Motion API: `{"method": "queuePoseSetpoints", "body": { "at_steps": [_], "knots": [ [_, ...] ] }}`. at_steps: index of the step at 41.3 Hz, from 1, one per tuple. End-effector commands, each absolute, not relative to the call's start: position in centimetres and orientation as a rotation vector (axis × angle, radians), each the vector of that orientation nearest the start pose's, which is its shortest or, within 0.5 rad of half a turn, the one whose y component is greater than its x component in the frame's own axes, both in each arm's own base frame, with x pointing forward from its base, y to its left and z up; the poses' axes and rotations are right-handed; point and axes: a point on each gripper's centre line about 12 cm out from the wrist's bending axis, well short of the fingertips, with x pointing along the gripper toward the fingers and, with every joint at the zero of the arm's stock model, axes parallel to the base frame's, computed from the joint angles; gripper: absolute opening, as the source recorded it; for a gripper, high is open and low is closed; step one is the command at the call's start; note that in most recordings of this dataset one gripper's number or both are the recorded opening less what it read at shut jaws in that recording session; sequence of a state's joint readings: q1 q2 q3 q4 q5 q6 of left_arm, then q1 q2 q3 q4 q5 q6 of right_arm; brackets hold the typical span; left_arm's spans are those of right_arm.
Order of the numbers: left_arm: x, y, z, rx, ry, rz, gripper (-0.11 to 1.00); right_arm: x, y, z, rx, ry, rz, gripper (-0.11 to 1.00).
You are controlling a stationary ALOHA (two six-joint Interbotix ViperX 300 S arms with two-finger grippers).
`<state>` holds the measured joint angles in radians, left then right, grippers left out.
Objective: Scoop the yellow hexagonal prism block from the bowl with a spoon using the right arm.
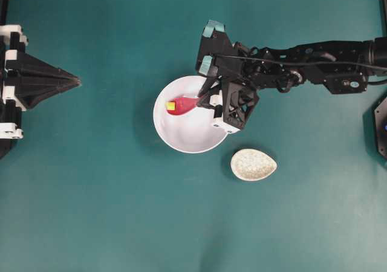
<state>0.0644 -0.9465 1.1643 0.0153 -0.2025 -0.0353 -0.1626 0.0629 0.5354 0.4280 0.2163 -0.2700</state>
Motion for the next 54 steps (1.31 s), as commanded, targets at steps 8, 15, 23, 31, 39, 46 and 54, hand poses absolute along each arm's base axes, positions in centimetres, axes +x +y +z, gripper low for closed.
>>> {"method": "queuePoseSetpoints", "body": {
  "at_steps": [8, 15, 23, 31, 39, 46, 54],
  "knots": [
    [20.5, 1.3, 29.7, -0.021, -0.022, 0.061, 0.00, 39.6, -5.3, 18.2, 0.240, 0.699, -0.153, 0.26],
    [20.5, 1.3, 29.7, -0.021, -0.022, 0.062, 0.00, 38.6, -4.9, 17.9, 0.240, 0.646, -0.178, 0.26],
    [20.5, 1.3, 29.8, -0.021, -0.027, 0.061, 0.00, 37.4, -4.0, 17.8, 0.230, 0.590, -0.188, 0.26],
    [20.5, 1.3, 29.9, -0.024, -0.036, 0.061, 0.00, 36.5, -3.2, 18.2, 0.223, 0.498, -0.204, 0.26],
    [20.5, 1.3, 29.9, -0.022, -0.041, 0.060, 0.00, 35.2, -2.4, 19.1, 0.231, 0.392, -0.216, 0.26],
    [20.5, 1.3, 30.0, -0.023, -0.044, 0.062, 0.00, 34.2, -1.7, 19.8, 0.249, 0.314, -0.217, 0.26],
    [20.5, 1.3, 30.0, -0.023, -0.044, 0.060, 0.00, 33.8, -1.2, 20.9, 0.253, 0.256, -0.207, 0.26]
  ]
}}
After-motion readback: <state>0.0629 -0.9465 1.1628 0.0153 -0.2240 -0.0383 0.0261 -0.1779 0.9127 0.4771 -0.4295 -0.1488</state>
